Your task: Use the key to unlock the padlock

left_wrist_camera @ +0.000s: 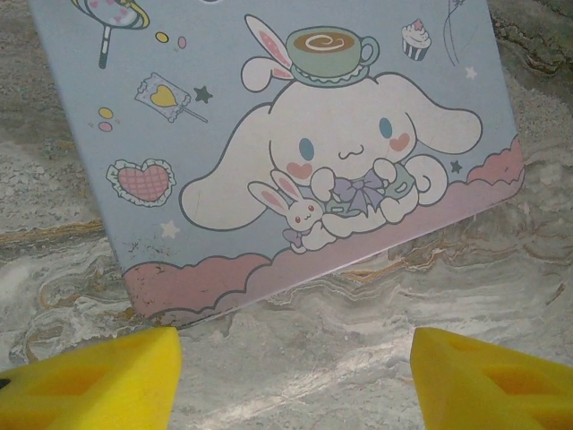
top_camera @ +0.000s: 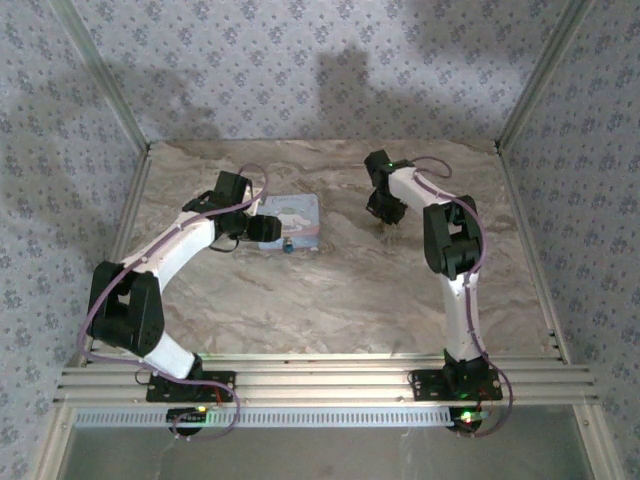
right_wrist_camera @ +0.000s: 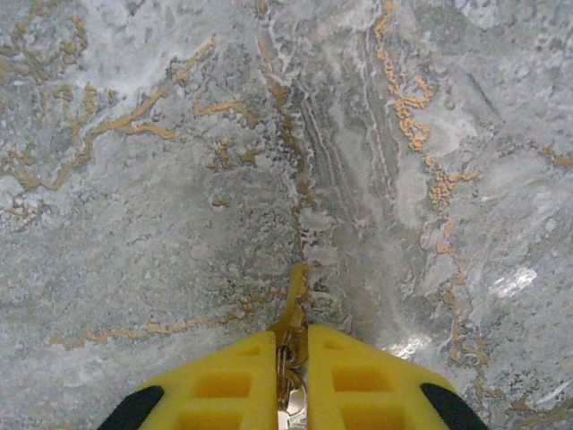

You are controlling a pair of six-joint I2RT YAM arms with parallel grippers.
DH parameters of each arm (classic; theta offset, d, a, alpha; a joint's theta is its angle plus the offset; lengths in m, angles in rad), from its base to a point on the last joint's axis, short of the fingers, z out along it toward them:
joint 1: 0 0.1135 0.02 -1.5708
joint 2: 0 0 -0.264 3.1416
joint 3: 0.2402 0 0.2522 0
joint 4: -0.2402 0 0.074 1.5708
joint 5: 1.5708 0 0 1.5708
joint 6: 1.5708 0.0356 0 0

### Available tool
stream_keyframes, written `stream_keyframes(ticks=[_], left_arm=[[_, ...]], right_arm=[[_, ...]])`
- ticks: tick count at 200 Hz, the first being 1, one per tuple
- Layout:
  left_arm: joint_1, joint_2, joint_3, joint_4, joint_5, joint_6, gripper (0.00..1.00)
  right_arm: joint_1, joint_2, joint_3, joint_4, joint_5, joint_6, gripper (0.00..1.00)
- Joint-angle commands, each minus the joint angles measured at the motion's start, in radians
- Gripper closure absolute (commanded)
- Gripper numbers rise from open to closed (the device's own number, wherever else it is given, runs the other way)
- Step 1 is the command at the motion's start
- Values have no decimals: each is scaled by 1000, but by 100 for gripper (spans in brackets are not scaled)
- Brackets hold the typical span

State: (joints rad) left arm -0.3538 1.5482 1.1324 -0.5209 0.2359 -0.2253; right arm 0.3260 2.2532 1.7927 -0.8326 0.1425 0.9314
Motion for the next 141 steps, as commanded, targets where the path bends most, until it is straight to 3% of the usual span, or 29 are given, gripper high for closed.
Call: stream_keyframes(ticks=[1, 17, 94, 141], left_arm=[[-4, -43, -5, -2, 12, 1, 31], [-4, -55, -10, -1, 16, -5, 31], [22, -124, -52, -10, 107, -105, 30], [81, -277, -142, 75, 200, -172, 32]], right_arm=[[0, -8, -69, 33, -86, -53, 94], [-2, -47, -120, 78, -110, -97, 100], [46, -272, -299, 308, -261, -435, 100], [83, -456, -419, 514, -475, -562, 100]])
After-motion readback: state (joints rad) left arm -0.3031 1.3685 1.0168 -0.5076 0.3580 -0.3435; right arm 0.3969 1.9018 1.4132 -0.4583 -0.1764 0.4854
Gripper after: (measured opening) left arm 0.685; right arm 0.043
